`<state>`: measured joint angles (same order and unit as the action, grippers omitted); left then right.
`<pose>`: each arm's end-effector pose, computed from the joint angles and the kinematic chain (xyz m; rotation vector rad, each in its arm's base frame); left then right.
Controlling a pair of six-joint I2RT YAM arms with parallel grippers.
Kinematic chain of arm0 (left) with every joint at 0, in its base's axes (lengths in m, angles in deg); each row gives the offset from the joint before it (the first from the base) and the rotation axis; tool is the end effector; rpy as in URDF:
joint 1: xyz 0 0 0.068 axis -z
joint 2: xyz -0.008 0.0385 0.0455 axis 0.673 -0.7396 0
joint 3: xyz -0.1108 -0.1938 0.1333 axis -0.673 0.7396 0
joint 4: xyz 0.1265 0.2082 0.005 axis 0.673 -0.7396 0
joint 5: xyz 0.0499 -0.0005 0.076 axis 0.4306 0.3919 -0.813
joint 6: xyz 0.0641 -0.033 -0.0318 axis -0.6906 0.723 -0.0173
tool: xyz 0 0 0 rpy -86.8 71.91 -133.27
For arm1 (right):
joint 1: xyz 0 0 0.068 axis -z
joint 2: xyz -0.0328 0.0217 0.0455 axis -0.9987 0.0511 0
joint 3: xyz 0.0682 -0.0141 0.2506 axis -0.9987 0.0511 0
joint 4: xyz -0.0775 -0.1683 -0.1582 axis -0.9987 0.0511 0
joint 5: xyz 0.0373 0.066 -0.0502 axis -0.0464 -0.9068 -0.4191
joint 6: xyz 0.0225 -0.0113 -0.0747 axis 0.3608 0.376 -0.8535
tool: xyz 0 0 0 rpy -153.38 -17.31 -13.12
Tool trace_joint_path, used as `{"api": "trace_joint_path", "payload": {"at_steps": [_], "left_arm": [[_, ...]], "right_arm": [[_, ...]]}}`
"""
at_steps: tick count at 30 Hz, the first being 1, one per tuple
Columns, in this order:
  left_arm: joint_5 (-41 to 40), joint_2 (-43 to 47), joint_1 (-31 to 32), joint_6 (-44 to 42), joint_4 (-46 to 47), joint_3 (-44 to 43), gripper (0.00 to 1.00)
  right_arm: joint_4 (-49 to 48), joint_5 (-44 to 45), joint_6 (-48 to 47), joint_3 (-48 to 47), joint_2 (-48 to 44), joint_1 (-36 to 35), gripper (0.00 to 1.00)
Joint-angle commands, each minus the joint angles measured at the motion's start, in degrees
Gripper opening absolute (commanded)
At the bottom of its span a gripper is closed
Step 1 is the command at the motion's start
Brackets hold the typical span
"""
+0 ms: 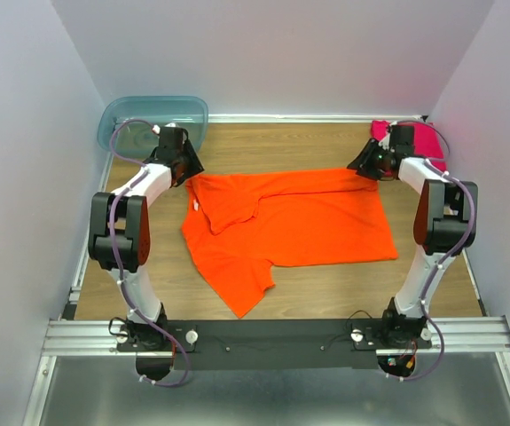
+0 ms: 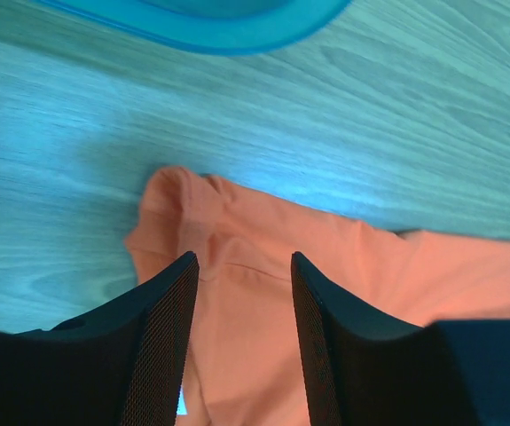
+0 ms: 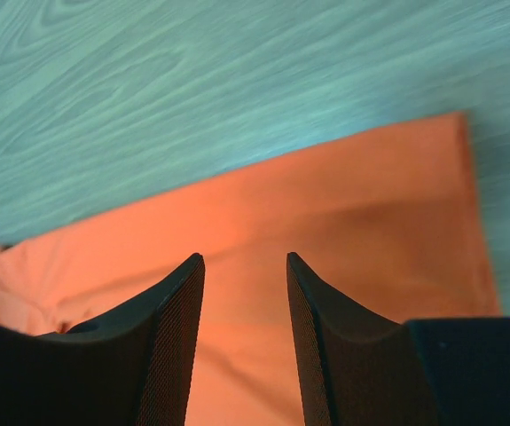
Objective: Fold and stack the t-shirts
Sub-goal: Fold the tshirt
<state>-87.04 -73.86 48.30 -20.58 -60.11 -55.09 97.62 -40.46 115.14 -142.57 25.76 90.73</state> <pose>0.4125 -0.0449 0.1871 -0.5404 2.2918 -0.3645 0.4341 -0.0040 0.1628 0.4588 2.3511 0.6169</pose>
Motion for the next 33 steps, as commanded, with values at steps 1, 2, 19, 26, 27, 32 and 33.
{"api": "trace_joint_path", "payload": {"at_steps": [1,2,19,26,27,32,33], "left_arm": [[-7.8,-0.1,-0.2,0.7,-1.5,0.0,0.55],[-7.5,-0.5,-0.2,0.8,-1.6,0.0,0.55],[-6.3,-6.6,-0.2,4.1,4.2,0.6,0.42],[-7.1,-6.1,-0.5,4.5,4.3,0.4,0.41],[-7.1,-6.1,-0.5,4.5,4.3,0.5,0.41],[-6.9,-6.1,-0.8,5.3,5.7,0.8,0.41],[-6.8,-6.2,-0.8,5.3,5.9,0.8,0.41]], "right_arm": [[1.4,2.8,-1.9,-3.1,2.6,0.2,0.5],[1.4,3.0,-2.1,-3.5,3.1,0.2,0.5],[1.4,3.4,-3.3,-6.1,7.2,0.7,0.49],[1.3,3.5,-3.2,-7.5,8.7,1.3,0.49],[1.3,3.6,-3.1,-7.6,8.8,1.5,0.49],[1.2,3.5,-2.4,-8.5,8.9,2.3,0.48],[1.3,3.4,-1.9,-8.6,9.4,2.6,0.47]]}}
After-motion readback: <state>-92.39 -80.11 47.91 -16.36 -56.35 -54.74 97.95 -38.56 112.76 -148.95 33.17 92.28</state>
